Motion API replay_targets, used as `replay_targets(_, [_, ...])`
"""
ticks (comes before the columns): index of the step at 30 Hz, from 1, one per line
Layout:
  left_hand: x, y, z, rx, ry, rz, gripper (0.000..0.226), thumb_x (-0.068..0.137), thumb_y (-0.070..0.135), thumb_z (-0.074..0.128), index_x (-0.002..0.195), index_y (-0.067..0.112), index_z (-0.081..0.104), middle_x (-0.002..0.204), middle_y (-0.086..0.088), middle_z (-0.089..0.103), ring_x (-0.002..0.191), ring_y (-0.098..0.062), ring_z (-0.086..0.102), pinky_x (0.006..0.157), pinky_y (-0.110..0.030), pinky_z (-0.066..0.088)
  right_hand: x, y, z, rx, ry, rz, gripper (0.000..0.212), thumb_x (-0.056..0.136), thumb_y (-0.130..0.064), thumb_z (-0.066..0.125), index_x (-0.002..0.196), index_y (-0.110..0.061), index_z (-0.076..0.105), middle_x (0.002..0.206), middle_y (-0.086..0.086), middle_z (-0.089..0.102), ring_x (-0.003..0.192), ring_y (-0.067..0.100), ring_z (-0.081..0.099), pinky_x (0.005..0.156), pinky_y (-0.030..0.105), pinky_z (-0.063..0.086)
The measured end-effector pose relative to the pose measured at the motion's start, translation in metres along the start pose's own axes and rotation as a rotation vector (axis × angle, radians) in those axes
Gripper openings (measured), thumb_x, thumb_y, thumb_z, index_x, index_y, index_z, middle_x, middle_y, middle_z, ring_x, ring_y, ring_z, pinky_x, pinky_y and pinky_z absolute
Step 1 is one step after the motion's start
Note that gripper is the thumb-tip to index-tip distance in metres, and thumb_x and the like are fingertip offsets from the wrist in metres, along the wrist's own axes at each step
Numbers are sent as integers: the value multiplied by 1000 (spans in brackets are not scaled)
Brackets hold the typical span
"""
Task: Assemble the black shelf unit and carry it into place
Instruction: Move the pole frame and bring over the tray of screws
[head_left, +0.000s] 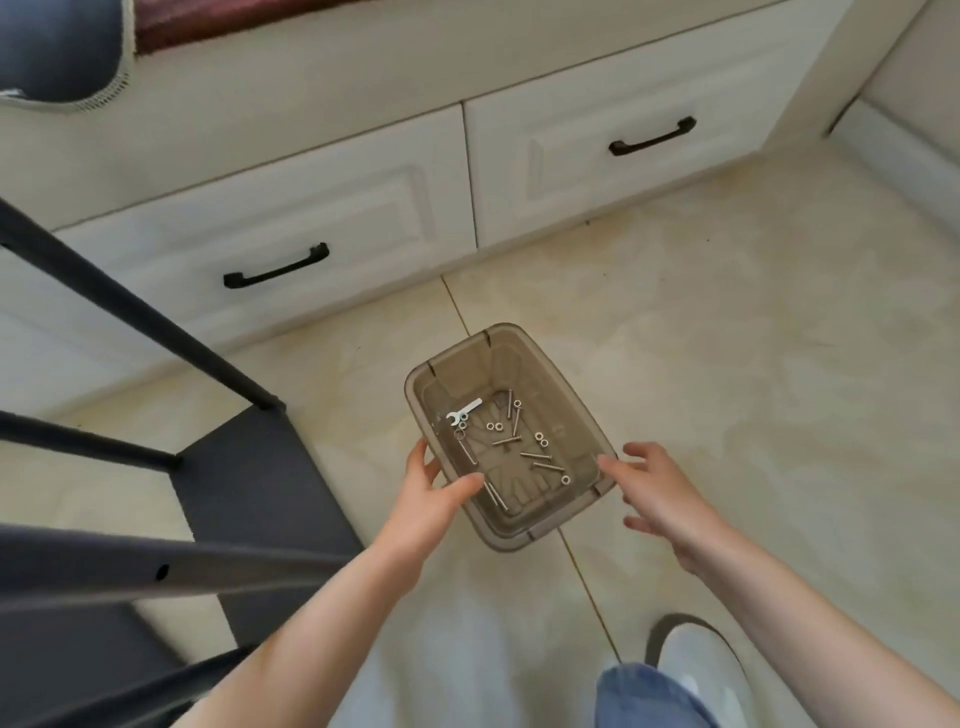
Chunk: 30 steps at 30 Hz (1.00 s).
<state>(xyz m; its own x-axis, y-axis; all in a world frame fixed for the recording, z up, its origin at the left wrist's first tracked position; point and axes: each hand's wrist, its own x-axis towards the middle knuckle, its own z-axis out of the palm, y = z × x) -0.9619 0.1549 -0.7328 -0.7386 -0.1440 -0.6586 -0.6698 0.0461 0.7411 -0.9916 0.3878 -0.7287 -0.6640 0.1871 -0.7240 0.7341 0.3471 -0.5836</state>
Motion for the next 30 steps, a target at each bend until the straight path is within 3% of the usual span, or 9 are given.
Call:
replay_targets(2, [-5, -5, 5, -4, -15, 3, 91, 92, 5, 68, 159, 31, 12, 135, 17, 49, 87, 15, 65, 104, -34, 48, 4, -1, 8, -38, 28, -133, 38, 95, -33, 59, 129, -17, 52, 126, 6, 60, 113, 26, 57, 99, 49, 49])
replay_targets(4, [-12, -8, 8, -6, -19, 10, 89, 93, 0, 63, 158, 32, 12, 141, 13, 41, 85, 14, 67, 97, -30, 54, 4, -1, 16, -102, 35, -193, 23, 95, -28, 58, 113, -14, 59, 109, 6, 64, 105, 28, 61, 95, 50, 51])
replay_targets(6, [-16, -10, 7, -9, -4, 41, 82, 95, -2, 58, 156, 33, 17, 145, 10, 41, 101, 6, 67, 89, -24, 56, 3, 1, 22, -125, 46, -206, 12, 94, -23, 58, 100, -12, 59, 96, 7, 63, 96, 31, 62, 90, 52, 53])
replay_targets(9, [-22, -16, 2, -35, 87, 61, 68, 97, 4, 56, 155, 25, 27, 152, 3, 44, 131, -17, 55, 108, -39, 48, 5, 10, 28, -87, 40, -180, 3, 91, -14, 58, 92, -11, 57, 93, 12, 64, 89, 32, 66, 82, 50, 58])
replay_targets(12, [-31, -28, -3, -64, 174, 80, 48, 100, 14, 59, 145, 18, 43, 147, 1, 50, 129, -16, 55, 107, -42, 48, 4, 21, 35, 31, 4, -154, 14, 90, -5, 56, 92, -16, 48, 107, 17, 59, 93, 34, 67, 65, 39, 61])
replay_targets(14, [-39, -35, -3, -52, 187, 92, 44, 101, 18, 59, 144, 18, 47, 146, 3, 52, 121, -12, 58, 102, -40, 52, 1, 28, 40, 140, -8, -124, 18, 90, 0, 54, 91, -15, 45, 109, 19, 55, 91, 35, 67, 64, 39, 61])
replay_targets(20, [-58, -46, 1, -8, 45, 103, 67, 100, 6, 57, 156, 31, 30, 137, 8, 52, 95, 5, 65, 76, -17, 57, -6, 44, 37, 248, -69, -101, 12, 90, 8, 48, 94, -2, 47, 89, 19, 54, 65, 24, 64, 70, 42, 61])
replay_targets(26, [-88, -44, -5, 60, 40, 113, 63, 101, 10, 56, 154, 35, 32, 135, 11, 53, 109, -4, 61, 75, -17, 57, -3, 39, 12, 317, -38, -103, 12, 91, 13, 47, 100, 6, 52, 99, 27, 61, 82, 34, 69, 78, 44, 59])
replay_targets(30, [-108, -40, -27, 93, 115, 114, 53, 100, 8, 55, 149, 27, 42, 136, 6, 58, 113, -8, 62, 80, -22, 58, -3, 33, -6, 234, -56, -82, 10, 93, 9, 52, 87, 2, 51, 101, 29, 63, 80, 36, 68, 80, 44, 56])
